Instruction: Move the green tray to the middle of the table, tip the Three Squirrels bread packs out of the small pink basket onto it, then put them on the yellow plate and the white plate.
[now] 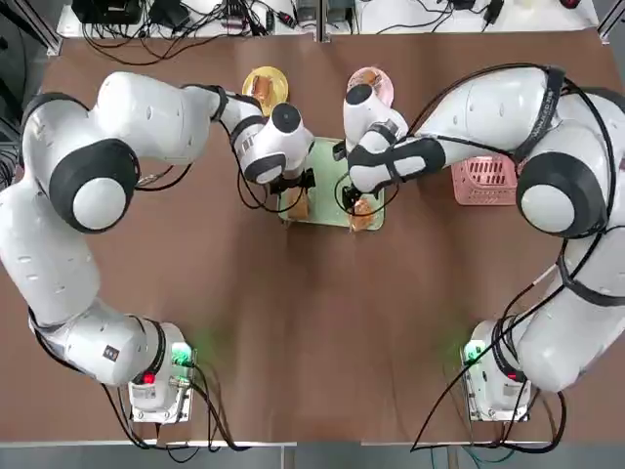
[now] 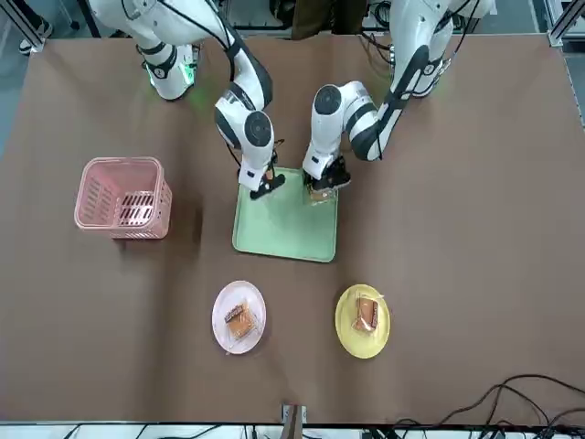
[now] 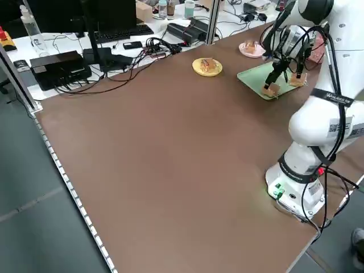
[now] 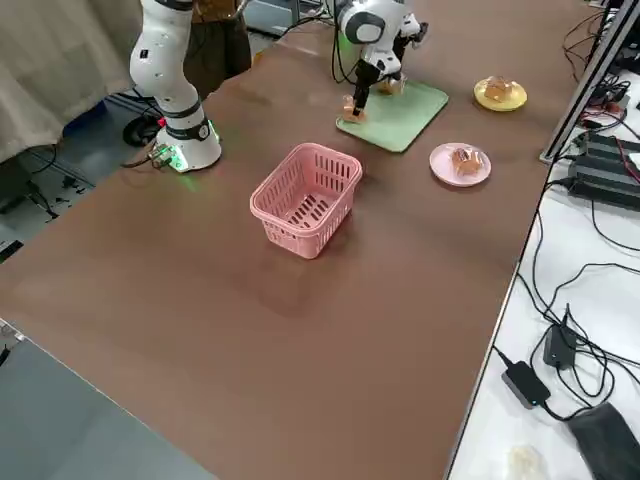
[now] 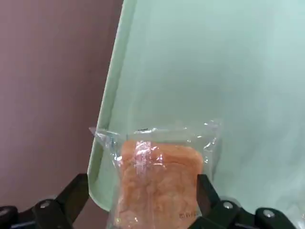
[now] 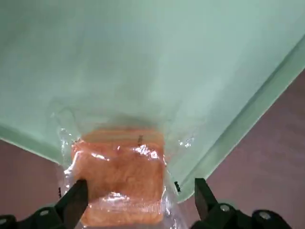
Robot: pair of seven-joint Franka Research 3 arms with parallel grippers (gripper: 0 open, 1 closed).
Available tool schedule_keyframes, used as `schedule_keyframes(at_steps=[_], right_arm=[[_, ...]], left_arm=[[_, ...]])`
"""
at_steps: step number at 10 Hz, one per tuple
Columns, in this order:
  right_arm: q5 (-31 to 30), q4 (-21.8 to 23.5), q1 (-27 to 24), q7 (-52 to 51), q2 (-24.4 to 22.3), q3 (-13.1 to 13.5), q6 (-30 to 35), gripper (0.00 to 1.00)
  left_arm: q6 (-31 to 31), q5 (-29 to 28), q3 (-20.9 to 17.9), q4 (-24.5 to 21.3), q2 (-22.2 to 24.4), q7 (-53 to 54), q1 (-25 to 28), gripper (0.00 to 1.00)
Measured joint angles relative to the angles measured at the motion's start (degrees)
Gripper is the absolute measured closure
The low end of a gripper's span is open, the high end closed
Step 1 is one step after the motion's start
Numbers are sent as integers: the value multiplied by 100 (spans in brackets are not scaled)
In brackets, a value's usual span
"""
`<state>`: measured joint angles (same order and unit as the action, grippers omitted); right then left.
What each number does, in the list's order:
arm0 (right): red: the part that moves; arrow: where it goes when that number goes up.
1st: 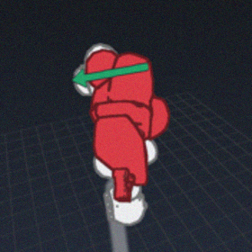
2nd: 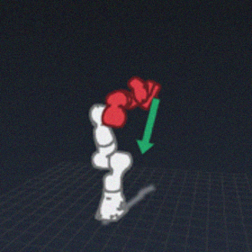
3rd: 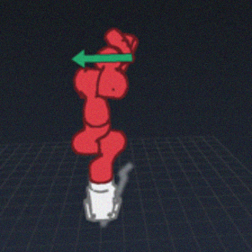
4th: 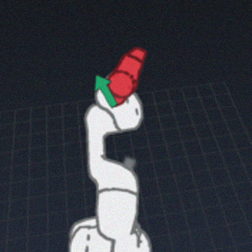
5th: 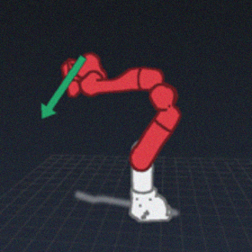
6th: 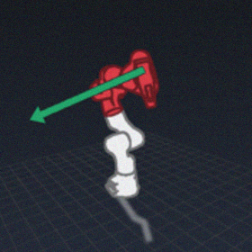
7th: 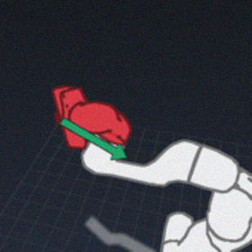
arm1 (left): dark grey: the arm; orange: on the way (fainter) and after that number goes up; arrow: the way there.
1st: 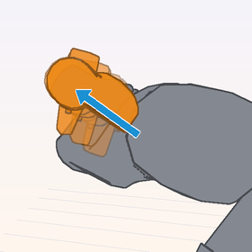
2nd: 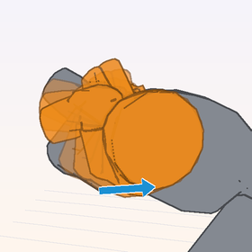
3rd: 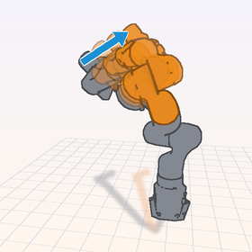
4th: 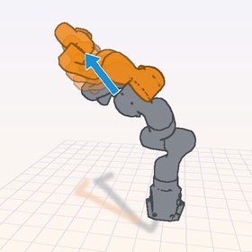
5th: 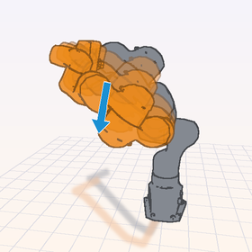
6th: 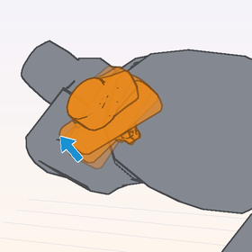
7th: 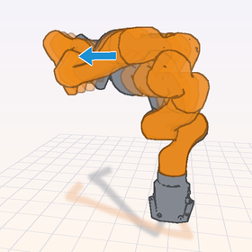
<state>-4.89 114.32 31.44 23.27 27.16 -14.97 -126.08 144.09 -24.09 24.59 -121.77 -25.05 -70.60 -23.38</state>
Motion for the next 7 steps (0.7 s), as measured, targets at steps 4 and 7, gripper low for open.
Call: schedule_keyframes(at_steps=[4, 7], right_arm=[[0, 35, 3, 0, 251, -4, -621, 1], [0, 16, -61, 1, 257, 9, -610, 1]], left_arm=[[0, -90, 6, -45, -51, 342, -166, 0], [35, -270, 3, -4, -162, 343, -218, 0]])
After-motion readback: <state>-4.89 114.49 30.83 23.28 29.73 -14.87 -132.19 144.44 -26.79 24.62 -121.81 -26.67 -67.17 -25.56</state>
